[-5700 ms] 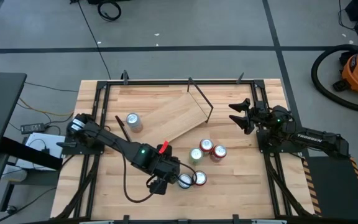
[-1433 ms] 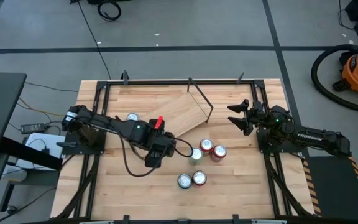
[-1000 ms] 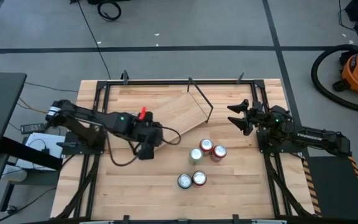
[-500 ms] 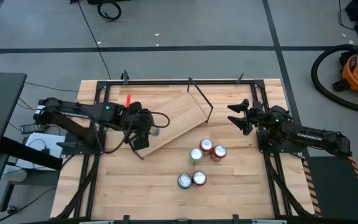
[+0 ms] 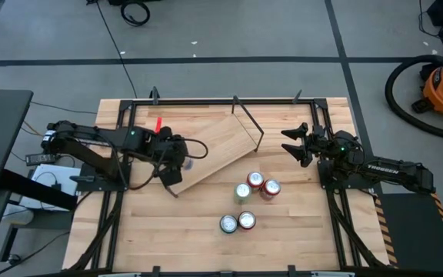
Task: Place canned beverage on shelf
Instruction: Put the blue soda can on the shelf
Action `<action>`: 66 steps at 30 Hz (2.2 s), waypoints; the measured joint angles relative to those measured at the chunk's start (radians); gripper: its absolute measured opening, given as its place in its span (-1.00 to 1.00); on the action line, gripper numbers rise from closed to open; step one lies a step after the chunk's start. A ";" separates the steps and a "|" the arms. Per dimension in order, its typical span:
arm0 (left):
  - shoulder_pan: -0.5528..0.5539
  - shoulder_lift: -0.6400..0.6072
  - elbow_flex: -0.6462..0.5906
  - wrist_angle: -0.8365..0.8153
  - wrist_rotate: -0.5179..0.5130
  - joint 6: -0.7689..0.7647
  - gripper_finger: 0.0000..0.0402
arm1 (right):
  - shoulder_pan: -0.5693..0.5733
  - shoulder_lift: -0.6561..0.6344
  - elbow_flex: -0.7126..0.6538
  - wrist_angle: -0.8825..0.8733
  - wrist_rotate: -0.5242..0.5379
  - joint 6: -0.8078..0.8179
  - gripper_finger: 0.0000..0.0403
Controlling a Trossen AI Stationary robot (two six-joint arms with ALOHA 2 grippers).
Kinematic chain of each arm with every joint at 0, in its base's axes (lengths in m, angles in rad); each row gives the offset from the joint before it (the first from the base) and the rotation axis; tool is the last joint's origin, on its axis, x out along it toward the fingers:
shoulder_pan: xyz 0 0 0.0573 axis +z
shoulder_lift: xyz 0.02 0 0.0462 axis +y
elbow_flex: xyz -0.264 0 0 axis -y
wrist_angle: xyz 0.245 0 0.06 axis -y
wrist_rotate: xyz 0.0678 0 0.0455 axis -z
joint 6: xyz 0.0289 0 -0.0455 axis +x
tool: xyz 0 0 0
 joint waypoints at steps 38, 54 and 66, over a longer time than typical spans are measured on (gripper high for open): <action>0.046 0.003 -0.195 0.039 0.168 -0.261 0.25 | 0.000 0.000 0.000 0.001 0.000 -0.005 0.66; 0.006 0.005 -0.196 0.056 0.146 -0.260 0.42 | 0.000 0.000 0.000 0.001 0.000 -0.005 0.66; 0.001 0.005 -0.196 0.071 0.126 -0.246 0.42 | 0.000 0.000 0.000 0.001 0.000 -0.005 0.66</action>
